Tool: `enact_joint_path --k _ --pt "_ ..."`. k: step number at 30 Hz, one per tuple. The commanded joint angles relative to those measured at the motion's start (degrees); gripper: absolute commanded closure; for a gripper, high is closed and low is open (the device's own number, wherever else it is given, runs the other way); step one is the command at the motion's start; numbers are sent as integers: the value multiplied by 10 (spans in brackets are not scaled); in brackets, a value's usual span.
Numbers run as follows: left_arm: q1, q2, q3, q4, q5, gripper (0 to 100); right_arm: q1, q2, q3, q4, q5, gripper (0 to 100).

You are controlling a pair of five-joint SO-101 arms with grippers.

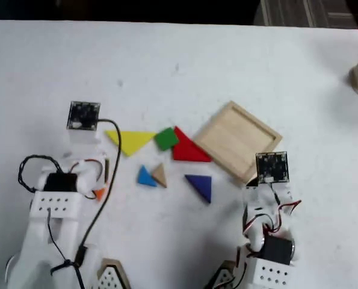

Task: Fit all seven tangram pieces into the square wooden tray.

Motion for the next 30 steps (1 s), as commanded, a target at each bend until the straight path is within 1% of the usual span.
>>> enact_joint_path --k 1,3,5,7,11,13,15,17,18,21,22,25,28,30 --pt "0 1 -3 -17 8 822 -1 0 -82 22 16 980" --pt "0 1 -3 -17 8 775 0 23 -119 33 16 958" --pt "0 1 -3 -17 8 754 0 74 -156 35 14 938" --pt "0 1 -3 -17 8 755 -1 156 -200 31 13 939" --pt "-1 1 -3 -18 8 755 -6 372 -331 35 12 947" --pt "-9 1 -3 -18 7 755 -29 480 -384 36 12 946" --pt "-29 3 -3 -35 7 755 -57 575 -416 33 11 946" --pt "-50 6 -2 -55 7 755 -102 655 -435 31 19 946" --pt "-58 6 3 -65 7 755 -122 690 -445 25 39 945" --pt "-61 6 26 -107 7 755 -157 780 -474 -4 153 945" --pt "-61 6 32 -116 7 755 -167 810 -490 -13 166 945" --pt "-61 6 33 -122 7 755 -175 888 -545 -16 167 924" --pt "-61 6 33 -122 6 755 -175 957 -588 -17 168 840" --pt "-60 6 33 -122 5 755 -177 994 -607 -18 185 809"
